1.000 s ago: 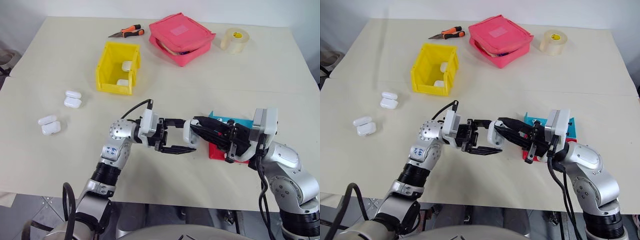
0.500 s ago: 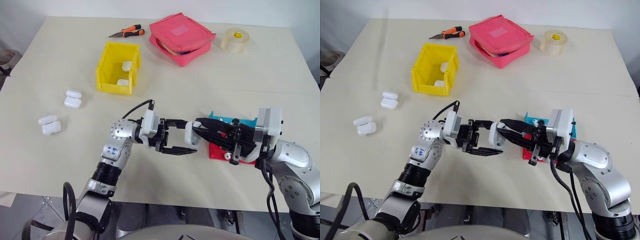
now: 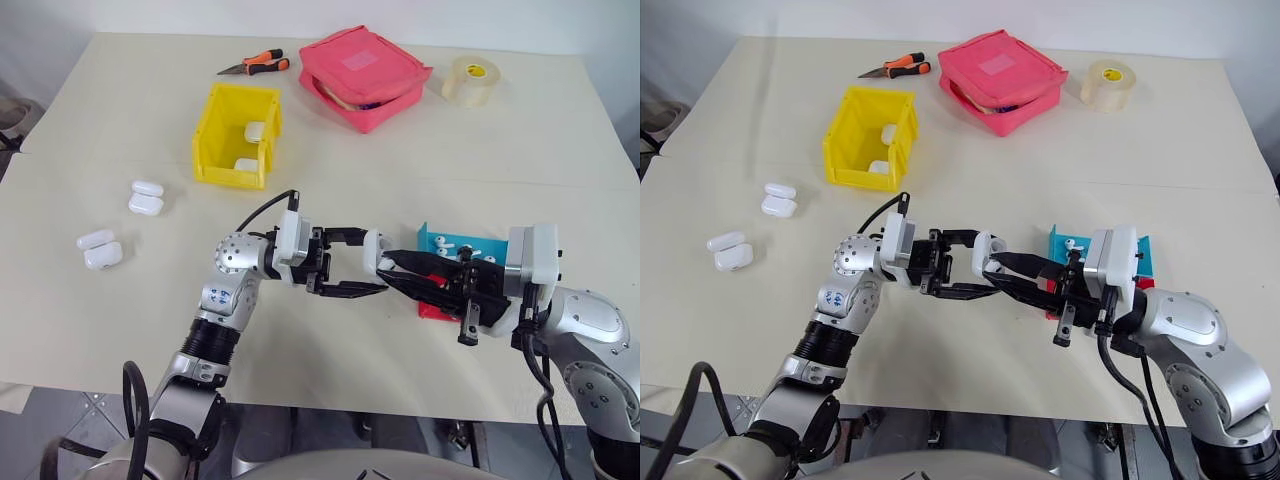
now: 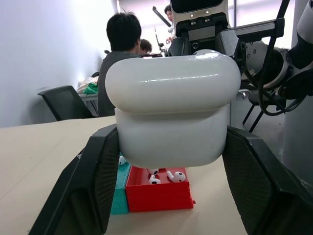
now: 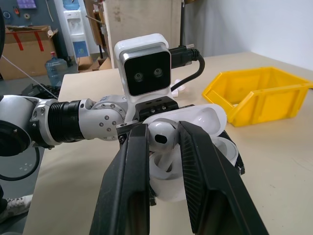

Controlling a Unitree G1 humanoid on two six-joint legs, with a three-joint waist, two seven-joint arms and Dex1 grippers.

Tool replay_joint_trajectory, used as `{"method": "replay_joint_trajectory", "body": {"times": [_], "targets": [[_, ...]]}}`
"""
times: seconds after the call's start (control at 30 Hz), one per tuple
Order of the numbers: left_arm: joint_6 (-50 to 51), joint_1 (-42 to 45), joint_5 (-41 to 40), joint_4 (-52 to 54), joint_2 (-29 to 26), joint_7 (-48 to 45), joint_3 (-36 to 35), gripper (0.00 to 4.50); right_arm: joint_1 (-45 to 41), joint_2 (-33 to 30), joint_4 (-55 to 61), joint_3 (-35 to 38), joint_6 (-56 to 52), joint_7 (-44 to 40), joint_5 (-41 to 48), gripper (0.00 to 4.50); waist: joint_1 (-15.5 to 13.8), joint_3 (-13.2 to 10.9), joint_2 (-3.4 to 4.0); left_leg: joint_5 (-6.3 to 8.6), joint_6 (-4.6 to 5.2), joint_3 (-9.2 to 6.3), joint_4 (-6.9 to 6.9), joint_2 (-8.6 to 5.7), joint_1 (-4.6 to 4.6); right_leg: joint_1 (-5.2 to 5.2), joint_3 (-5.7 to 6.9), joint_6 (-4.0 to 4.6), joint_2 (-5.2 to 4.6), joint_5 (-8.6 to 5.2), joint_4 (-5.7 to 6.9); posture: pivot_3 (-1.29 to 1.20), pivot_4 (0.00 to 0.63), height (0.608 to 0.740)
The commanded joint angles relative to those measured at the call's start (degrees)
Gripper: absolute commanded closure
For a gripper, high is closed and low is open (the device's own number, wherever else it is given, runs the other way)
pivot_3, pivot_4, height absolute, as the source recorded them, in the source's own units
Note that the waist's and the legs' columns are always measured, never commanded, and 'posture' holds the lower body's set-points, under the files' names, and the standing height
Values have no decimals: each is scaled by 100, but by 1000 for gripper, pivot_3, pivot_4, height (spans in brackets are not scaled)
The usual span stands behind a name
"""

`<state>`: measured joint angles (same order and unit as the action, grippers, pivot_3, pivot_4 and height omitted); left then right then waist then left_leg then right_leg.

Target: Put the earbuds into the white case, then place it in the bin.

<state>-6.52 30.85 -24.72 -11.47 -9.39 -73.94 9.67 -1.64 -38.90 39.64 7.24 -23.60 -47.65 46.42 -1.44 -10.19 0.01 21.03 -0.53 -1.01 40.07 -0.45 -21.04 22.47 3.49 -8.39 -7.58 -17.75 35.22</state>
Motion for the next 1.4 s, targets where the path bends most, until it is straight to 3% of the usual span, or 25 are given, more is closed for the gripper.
{"method": "replay_joint_trajectory", "body": {"times": [0.03, 0.43, 1.0, 1.4], "targets": [[-121, 94, -139, 115, 56, 92, -159, 1718, -22, -65, 245, -48, -2, -95, 74, 3995, 6, 0, 0, 0, 0, 0, 0, 1, 0, 0, 0, 0, 1, 0, 0, 0, 150, 740], [7, -102, -307, 162, 48, -215, -86, 1718, -1011, 210, 66, -3, -75, 325, 341, 3995, 3, 0, 0, 0, 0, 0, 0, 3, 0, 1, 1, 0, 2, 0, 0, 0, 150, 740], [280, -186, -549, 549, 21, -337, -76, 1718, -727, 645, -326, -478, 248, 156, -279, 3995, 13, 0, 0, 0, 0, 0, 0, 3, -1, 2, 0, 0, 3, 0, 1, 0, 150, 740], [367, -181, -583, 662, -6, -291, -138, 1718, -643, 561, -424, -327, 319, 104, -325, 3995, 15, 0, 0, 0, 0, 0, 0, 3, 0, 2, 0, 0, 3, 0, 1, 0, 150, 740]]}}
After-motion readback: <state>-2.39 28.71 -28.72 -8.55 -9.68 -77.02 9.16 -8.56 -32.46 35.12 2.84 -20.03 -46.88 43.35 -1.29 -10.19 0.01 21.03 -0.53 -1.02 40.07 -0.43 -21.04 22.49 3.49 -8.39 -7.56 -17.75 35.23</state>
